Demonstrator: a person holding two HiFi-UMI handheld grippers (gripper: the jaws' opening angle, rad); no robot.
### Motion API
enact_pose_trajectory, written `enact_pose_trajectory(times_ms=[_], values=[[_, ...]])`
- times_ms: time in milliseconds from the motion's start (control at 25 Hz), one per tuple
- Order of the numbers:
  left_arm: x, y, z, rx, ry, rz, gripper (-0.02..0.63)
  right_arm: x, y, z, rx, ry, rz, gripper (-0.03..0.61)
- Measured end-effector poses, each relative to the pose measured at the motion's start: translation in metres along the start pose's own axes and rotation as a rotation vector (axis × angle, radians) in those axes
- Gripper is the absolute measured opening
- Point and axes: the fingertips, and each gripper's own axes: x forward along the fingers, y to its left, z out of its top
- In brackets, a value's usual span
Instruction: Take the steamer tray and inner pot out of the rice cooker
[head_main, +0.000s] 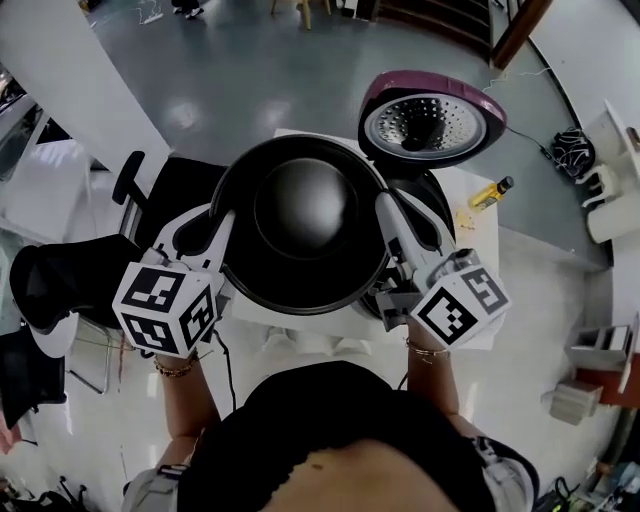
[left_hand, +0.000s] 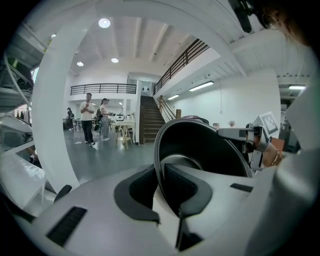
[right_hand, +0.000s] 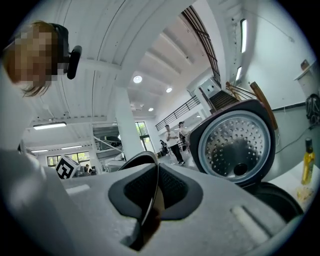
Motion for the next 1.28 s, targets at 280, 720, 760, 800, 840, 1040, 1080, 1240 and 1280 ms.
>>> enact_pose_trajectory(times_ms=[280,720,760,800,840,1040,1080,1240,1280], values=[[-0.005,0.056,-0.028,0.003,0.071,-0.051,0.044,0.035,0.026,-0.043,0.046,0.017,-0.078,0.023],[0.01,0.093,-0.11,-0.015,0.262,-0.153,0.043,0.047,0.03,-0.133,0.179,0.097,-0.243,0.023],[0.013,0.095,-0.116,-0.015,0.276,-0.162,0.043,0.047,0.029,-0.14,0.192,0.101,-0.254,0.023],[0.016,0.096,-0.122,-0.016,0.29,-0.172,0.042,0.046,0.028,-0.147,0.206,0.105,-0.265,0.023],[0.018,0.096,-0.129,-0.015,0.306,-0.183,0.041,0.045,0.026,-0.154,0.218,0.109,-0.277,0.023],[0.033,0.094,-0.156,-0.003,0.378,-0.234,0.041,0.037,0.014,-0.184,0.28,0.128,-0.325,0.023],[0.037,0.093,-0.161,0.002,0.392,-0.242,0.041,0.035,0.011,-0.19,0.294,0.133,-0.337,0.023],[0.052,0.089,-0.188,0.009,0.466,-0.273,0.041,0.027,-0.002,-0.216,0.354,0.144,-0.402,0.023],[0.055,0.088,-0.195,0.003,0.483,-0.279,0.041,0.025,-0.004,-0.223,0.375,0.145,-0.417,0.023]])
